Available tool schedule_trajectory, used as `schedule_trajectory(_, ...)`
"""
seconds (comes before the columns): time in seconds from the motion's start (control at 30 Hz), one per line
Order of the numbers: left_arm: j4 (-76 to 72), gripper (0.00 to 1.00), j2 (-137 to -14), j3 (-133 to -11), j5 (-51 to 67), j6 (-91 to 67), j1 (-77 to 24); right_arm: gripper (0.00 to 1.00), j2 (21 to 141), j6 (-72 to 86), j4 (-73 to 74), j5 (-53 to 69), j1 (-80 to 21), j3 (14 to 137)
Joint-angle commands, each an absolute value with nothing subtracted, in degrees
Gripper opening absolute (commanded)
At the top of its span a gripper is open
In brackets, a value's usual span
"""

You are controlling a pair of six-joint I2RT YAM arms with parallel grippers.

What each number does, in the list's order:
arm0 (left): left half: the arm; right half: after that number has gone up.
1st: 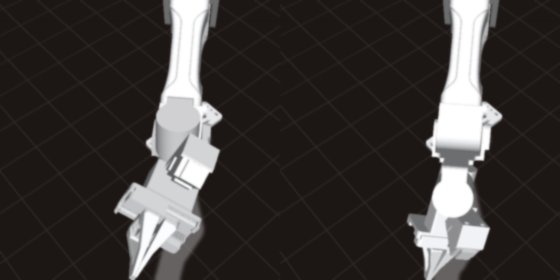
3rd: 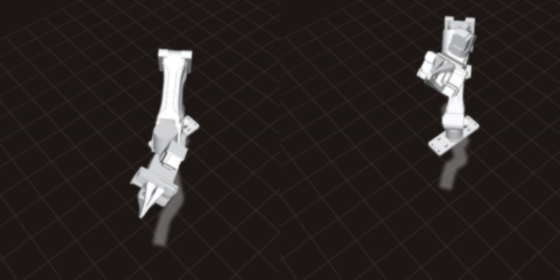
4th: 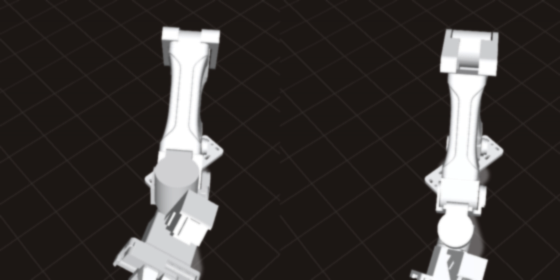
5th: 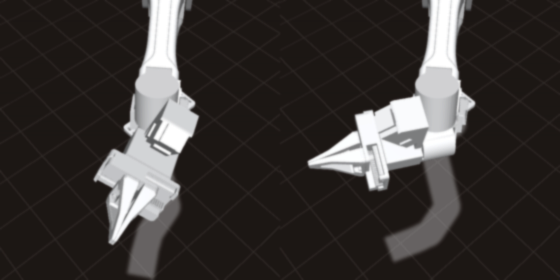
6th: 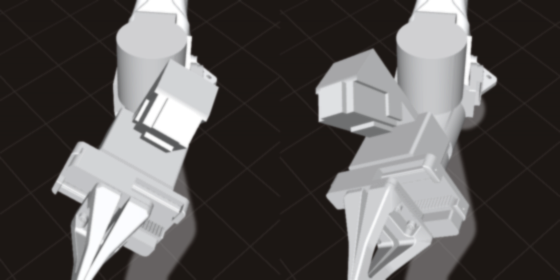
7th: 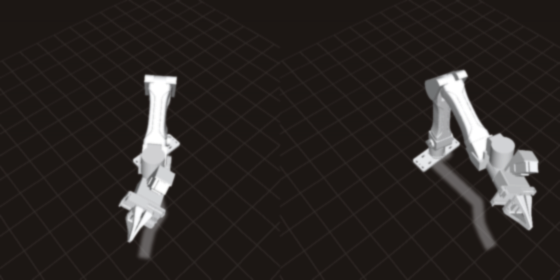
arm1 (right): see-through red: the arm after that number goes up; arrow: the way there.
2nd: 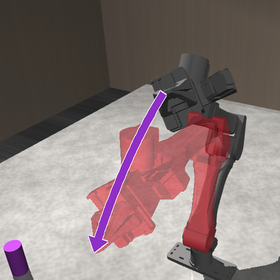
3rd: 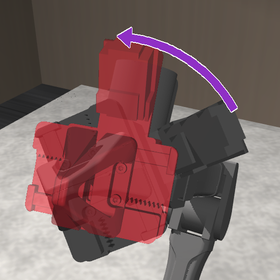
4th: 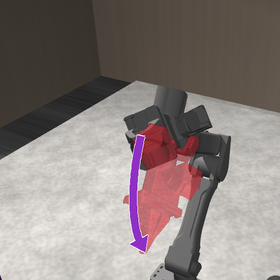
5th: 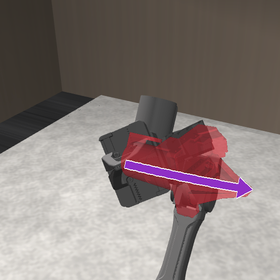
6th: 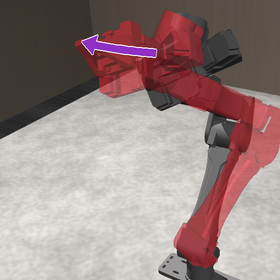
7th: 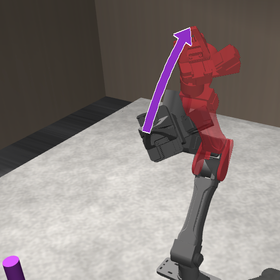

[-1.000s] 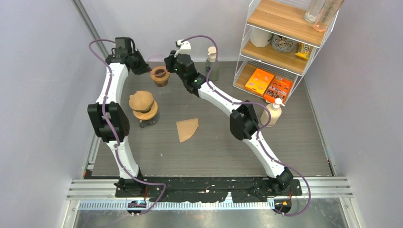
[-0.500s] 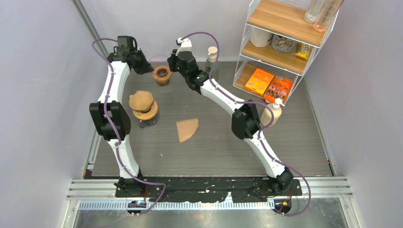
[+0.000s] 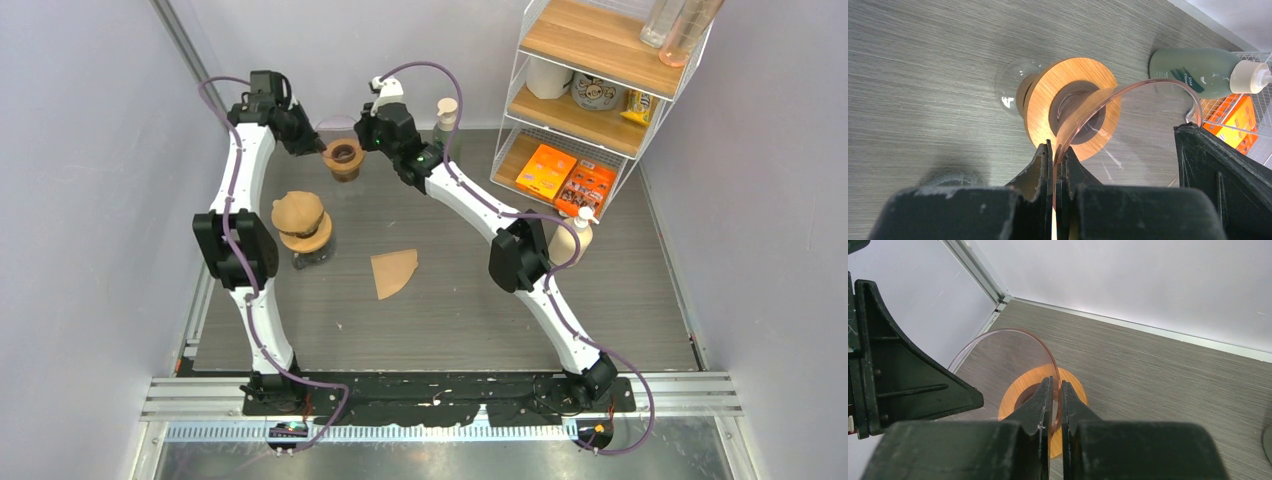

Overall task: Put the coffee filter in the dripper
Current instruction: Place the coffee dripper in the dripper holder.

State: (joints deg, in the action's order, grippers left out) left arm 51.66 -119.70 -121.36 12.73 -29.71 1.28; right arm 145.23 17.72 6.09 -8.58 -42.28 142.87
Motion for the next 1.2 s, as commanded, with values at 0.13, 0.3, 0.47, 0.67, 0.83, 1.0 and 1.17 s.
schedule_trajectory(0.13, 65.6, 0.0, -130.05, -119.16, 3.19, -26.61, 1.72, 0.05, 149.98, 12.53, 33.96, -0.88, -43.17, 140.03)
schedule_trajectory(0.3, 65.96, 0.0, -130.66, -119.29, 2.72, -25.88, 1.71, 0.05, 150.53, 12.65, 34.23, 1.93, -42.9, 140.28)
schedule_trajectory(0.47, 65.61, 0.0, -129.62, -119.53, 3.18, -25.8, 1.51, 0.05, 148.82, 11.42, 33.31, 0.93, -42.69, 140.29)
schedule_trajectory(0.67, 64.33, 0.0, -127.05, -120.0, 4.88, -25.87, 0.84, 0.05, 144.92, 11.15, 27.69, 0.88, -42.5, 137.86)
schedule_trajectory(0.83, 63.5, 0.0, -125.41, -120.61, 5.59, -26.56, 0.7, 0.05, 141.16, 12.17, 20.68, 0.8, -42.53, 133.61)
schedule_trajectory(1.0, 62.56, 0.01, -123.87, -120.83, 6.47, -27.1, 0.62, 0.05, 139.86, 13.54, 18.09, 1.45, -42.52, 133.85)
schedule_trajectory(1.17, 61.92, 0.12, -122.52, -121.41, 6.93, -27.28, 0.53, 0.05, 139.26, 14.39, 17.04, 2.23, -42.53, 133.88)
